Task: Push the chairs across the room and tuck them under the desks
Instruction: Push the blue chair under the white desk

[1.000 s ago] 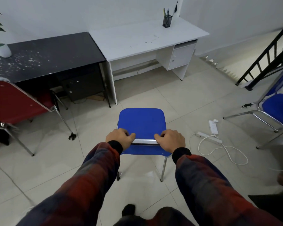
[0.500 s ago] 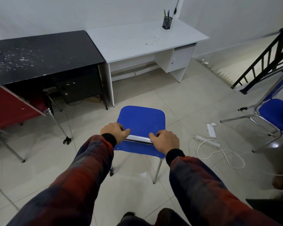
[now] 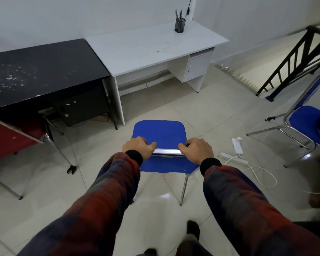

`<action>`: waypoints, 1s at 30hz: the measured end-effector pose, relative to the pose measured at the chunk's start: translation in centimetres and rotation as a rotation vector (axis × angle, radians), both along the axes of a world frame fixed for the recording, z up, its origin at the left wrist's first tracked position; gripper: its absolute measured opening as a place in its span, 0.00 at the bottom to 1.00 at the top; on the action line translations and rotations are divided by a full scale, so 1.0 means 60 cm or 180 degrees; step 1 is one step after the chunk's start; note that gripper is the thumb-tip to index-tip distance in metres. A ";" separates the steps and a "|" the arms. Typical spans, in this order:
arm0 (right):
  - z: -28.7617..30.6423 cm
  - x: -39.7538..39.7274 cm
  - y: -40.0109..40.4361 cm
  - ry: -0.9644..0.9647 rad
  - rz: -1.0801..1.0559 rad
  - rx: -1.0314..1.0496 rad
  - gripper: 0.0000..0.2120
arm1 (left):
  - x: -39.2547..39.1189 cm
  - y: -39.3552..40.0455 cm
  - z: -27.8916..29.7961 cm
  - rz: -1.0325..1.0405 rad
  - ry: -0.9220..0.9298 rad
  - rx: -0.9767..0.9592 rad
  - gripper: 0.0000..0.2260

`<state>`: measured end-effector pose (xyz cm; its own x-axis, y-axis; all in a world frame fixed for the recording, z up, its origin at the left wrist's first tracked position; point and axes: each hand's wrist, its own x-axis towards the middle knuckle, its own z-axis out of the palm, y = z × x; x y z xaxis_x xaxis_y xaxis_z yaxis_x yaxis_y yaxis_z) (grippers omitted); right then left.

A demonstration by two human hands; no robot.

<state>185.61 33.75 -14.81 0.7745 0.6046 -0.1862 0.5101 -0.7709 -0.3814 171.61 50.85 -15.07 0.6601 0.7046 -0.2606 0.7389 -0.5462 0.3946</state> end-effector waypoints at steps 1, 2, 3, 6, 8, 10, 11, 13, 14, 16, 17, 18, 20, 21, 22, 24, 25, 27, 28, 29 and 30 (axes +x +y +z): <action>0.001 0.009 0.001 -0.0015 0.0024 0.0017 0.20 | 0.008 0.000 0.003 0.0003 -0.0002 -0.0003 0.20; 0.002 0.021 0.003 -0.0036 0.0042 0.0053 0.19 | 0.018 0.000 0.005 0.0010 0.0003 -0.0003 0.20; 0.002 0.033 0.004 -0.0073 0.0053 0.0119 0.19 | 0.028 -0.001 0.006 0.0012 0.0015 0.0004 0.20; 0.002 0.071 -0.004 -0.0177 0.0098 0.0319 0.16 | 0.056 -0.014 0.009 0.0103 -0.0009 -0.0030 0.20; -0.002 0.102 -0.015 -0.0171 0.0129 0.0296 0.15 | 0.078 -0.032 0.006 0.0152 -0.0061 -0.0059 0.19; -0.009 0.134 -0.029 -0.0136 0.0076 0.0251 0.13 | 0.099 -0.059 0.000 0.0191 -0.0100 -0.0054 0.19; -0.012 0.149 -0.037 -0.0122 0.0052 0.0224 0.12 | 0.109 -0.072 -0.003 0.0210 -0.0122 -0.0033 0.20; -0.017 0.172 -0.050 -0.0097 0.0034 0.0193 0.11 | 0.129 -0.091 -0.008 0.0192 -0.0163 -0.0016 0.20; -0.021 0.185 -0.055 -0.0087 0.0017 0.0207 0.11 | 0.141 -0.097 -0.010 0.0168 -0.0169 -0.0012 0.20; -0.024 0.207 -0.054 -0.0095 -0.0018 0.0248 0.11 | 0.163 -0.096 -0.010 0.0156 -0.0205 -0.0021 0.19; -0.025 0.220 -0.048 -0.0104 -0.0026 0.0256 0.11 | 0.177 -0.090 -0.008 0.0170 -0.0230 -0.0026 0.19; -0.025 0.232 -0.041 -0.0109 -0.0024 0.0264 0.11 | 0.191 -0.081 -0.008 0.0191 -0.0238 -0.0035 0.18; -0.025 0.257 -0.024 -0.0120 -0.0034 0.0293 0.12 | 0.219 -0.060 -0.007 0.0196 -0.0220 -0.0062 0.18; -0.025 0.270 -0.016 -0.0134 -0.0035 0.0326 0.13 | 0.234 -0.050 -0.007 0.0195 -0.0210 -0.0082 0.18; -0.026 0.284 -0.007 -0.0144 -0.0030 0.0356 0.13 | 0.250 -0.039 -0.006 0.0196 -0.0195 -0.0089 0.18; -0.025 0.309 0.009 -0.0140 -0.0020 0.0390 0.14 | 0.279 -0.019 -0.003 0.0223 -0.0164 -0.0107 0.18; -0.024 0.322 0.016 -0.0133 -0.0017 0.0397 0.14 | 0.293 -0.011 -0.002 0.0233 -0.0161 -0.0105 0.18; -0.023 0.347 0.030 -0.0115 0.0008 0.0422 0.14 | 0.316 -0.002 -0.002 0.0253 -0.0141 -0.0098 0.17; -0.022 0.360 0.035 -0.0116 0.0046 0.0436 0.14 | 0.328 0.001 -0.002 0.0272 -0.0133 -0.0089 0.17; -0.022 0.375 0.039 -0.0096 0.0075 0.0450 0.14 | 0.340 0.003 -0.004 0.0328 -0.0142 -0.0087 0.17; -0.022 0.389 0.042 -0.0087 0.0113 0.0453 0.14 | 0.353 0.004 -0.007 0.0391 -0.0160 -0.0080 0.16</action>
<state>208.97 36.28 -16.14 0.7558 0.6504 -0.0758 0.5477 -0.6914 -0.4711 192.80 51.11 -15.48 0.5819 0.7745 -0.2481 0.7785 -0.4423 0.4453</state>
